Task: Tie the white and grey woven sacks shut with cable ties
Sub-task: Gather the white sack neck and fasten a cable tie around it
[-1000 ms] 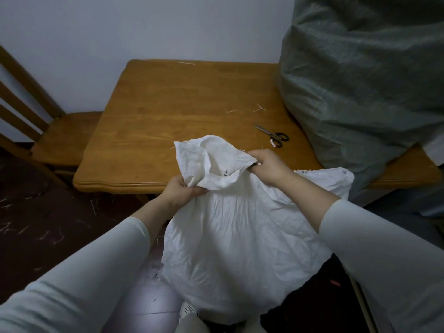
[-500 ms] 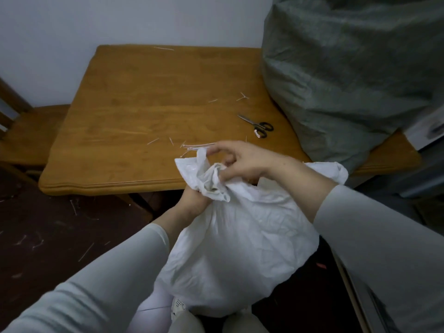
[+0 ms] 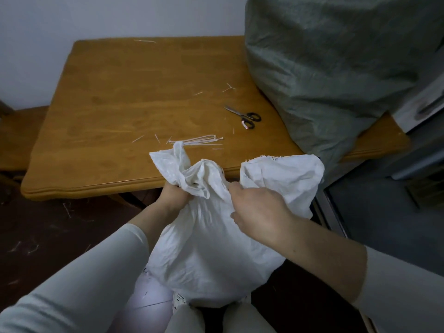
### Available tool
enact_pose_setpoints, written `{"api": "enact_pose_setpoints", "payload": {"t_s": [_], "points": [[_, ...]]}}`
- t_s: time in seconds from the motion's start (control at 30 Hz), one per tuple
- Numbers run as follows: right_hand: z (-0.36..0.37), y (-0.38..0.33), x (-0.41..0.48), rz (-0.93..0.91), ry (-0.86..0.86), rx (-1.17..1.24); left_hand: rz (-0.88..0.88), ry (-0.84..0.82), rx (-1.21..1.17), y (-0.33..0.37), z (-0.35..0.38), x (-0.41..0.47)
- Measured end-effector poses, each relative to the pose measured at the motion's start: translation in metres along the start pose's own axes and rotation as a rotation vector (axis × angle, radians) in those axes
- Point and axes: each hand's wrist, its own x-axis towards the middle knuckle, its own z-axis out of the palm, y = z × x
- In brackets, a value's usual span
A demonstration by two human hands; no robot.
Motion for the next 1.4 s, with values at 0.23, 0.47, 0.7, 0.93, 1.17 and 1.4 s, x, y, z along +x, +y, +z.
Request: {"api": "enact_pose_setpoints", "payload": {"t_s": [0.23, 0.47, 0.7, 0.93, 1.17, 1.4], "points": [[0.001, 0.028, 0.026, -0.049, -0.205, -0.061, -0.065, 0.003, -0.049, -0.001, -0.004, -0.005], [-0.006, 0.057, 0.06, 0.141, -0.082, 0.402, -0.053, 0.03, -0.009, -0.001, -0.008, -0.008], [-0.007, 0.04, 0.062, -0.027, 0.201, 0.338, -0.04, 0.053, -0.018, -0.005, -0.002, -0.011], [0.003, 0.014, 0.078, -0.086, 0.154, 0.716, -0.027, -0.123, 0.126, 0.0, 0.018, -0.003], [-0.018, 0.02, 0.083, -0.11, -0.082, 0.901, -0.057, 0.079, 0.18, -0.019, 0.026, 0.001], [-0.045, 0.079, 0.076, 0.092, -0.281, 0.476, -0.029, 0.05, 0.093, -0.013, 0.026, 0.002]]}}
